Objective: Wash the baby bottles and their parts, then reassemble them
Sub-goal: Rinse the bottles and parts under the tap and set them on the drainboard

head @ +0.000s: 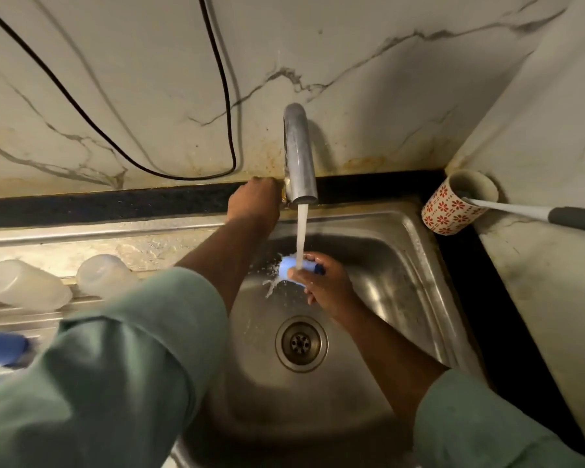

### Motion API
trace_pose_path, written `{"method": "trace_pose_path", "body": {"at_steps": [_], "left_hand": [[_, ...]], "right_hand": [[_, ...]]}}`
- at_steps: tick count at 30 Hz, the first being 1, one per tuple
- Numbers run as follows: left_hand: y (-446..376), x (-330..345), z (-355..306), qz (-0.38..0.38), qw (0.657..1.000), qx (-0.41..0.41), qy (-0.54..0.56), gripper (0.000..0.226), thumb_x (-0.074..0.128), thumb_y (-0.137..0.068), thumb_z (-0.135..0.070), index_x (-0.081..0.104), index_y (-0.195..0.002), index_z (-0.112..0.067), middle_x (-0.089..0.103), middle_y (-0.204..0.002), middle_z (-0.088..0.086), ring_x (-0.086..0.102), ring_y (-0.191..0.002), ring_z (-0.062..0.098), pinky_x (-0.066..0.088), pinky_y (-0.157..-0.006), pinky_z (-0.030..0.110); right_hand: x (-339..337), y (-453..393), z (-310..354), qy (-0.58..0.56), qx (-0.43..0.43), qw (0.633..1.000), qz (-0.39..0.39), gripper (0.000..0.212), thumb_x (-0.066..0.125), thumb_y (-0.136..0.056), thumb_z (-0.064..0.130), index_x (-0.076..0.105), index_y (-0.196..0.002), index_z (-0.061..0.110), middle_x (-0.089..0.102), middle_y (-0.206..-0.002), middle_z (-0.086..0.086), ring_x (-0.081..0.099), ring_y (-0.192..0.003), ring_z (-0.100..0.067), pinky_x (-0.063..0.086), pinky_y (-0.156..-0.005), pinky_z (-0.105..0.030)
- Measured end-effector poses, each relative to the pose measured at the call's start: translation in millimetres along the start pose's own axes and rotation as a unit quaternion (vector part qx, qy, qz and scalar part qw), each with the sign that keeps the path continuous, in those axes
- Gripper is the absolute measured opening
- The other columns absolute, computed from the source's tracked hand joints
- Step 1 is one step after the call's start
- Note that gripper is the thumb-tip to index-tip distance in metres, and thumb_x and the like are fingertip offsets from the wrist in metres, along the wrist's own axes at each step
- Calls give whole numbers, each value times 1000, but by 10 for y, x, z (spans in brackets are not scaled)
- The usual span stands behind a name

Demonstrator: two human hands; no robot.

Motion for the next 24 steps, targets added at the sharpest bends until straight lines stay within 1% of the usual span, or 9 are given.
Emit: {"method": "trace_pose_path", "body": {"at_steps": [5,8,10,13,15,17,20,22,24], "left_hand": [[-82,-109,-91,33,997,42,-47,24,54,-101,-10,61,-122,-1,64,-121,21,63,-110,37,52,-93,46],[-121,-142,-116,57,993,66,-76,30,55,-102,-13,57,-128,-1,62,-125,20,61,-113,37,50,-93,45],[-132,-162,-140,73,991,71,-84,31,55,-102,-16,55,-131,-3,61,-126,19,60,-114,36,50,-94,44],[-116,-166,-166,87,988,78,-100,32,54,-103,-18,55,-131,-4,62,-126,19,60,-114,35,50,-94,44],[-87,-167,-170,92,984,88,-123,31,53,-103,-16,55,-131,-3,62,-124,19,61,-113,34,50,-91,41],[-62,-172,-162,93,982,96,-133,29,51,-103,-14,56,-130,-2,62,-124,19,61,-113,34,50,-92,41],[-28,-165,-142,91,982,98,-135,28,48,-104,-12,58,-128,-1,63,-125,20,60,-115,35,49,-94,43],[-16,-160,-144,94,983,95,-129,28,47,-105,-12,57,-129,-1,62,-126,20,60,-117,36,49,-96,44],[-8,-178,-150,95,983,94,-127,29,48,-105,-13,56,-130,-1,62,-128,20,59,-118,36,49,-97,44]], "right_hand": [[-24,53,-153,-27,24,999,37,50,70,-77,-8,64,-99,37,67,-98,8,68,-84,-12,59,-70,-28],[-10,31,-190,-9,16,998,54,51,69,-79,-7,64,-104,37,65,-107,3,67,-93,-16,59,-71,-27],[6,2,-188,23,20,998,50,37,72,-82,8,61,-100,39,64,-104,3,65,-82,-8,51,-58,-16],[21,-86,-237,51,40,997,31,23,76,-81,23,58,-92,32,64,-90,0,54,-53,-2,40,-43,-14],[60,-144,-270,117,24,992,33,28,79,-77,21,59,-95,27,64,-96,-1,59,-66,-9,46,-49,-17],[111,-178,-269,177,-5,983,41,32,80,-75,23,60,-100,29,63,-100,6,63,-84,-13,55,-67,-24],[206,-191,-251,306,-61,947,74,28,71,-80,38,59,-104,35,64,-103,7,62,-94,-12,55,-81,-31],[260,-201,-233,363,-107,922,89,26,69,-83,36,58,-106,33,59,-112,3,58,-102,-16,50,-80,-25],[275,-218,-223,334,-106,932,94,27,72,-83,23,58,-106,29,52,-119,1,54,-109,-17,42,-79,-14]]}}
Point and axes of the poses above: each hand's wrist, its own y-axis away from the middle knuckle, its own x-axis out of the palm, z = x × y, the point moved 4 cm from there along -y, towards the middle knuckle
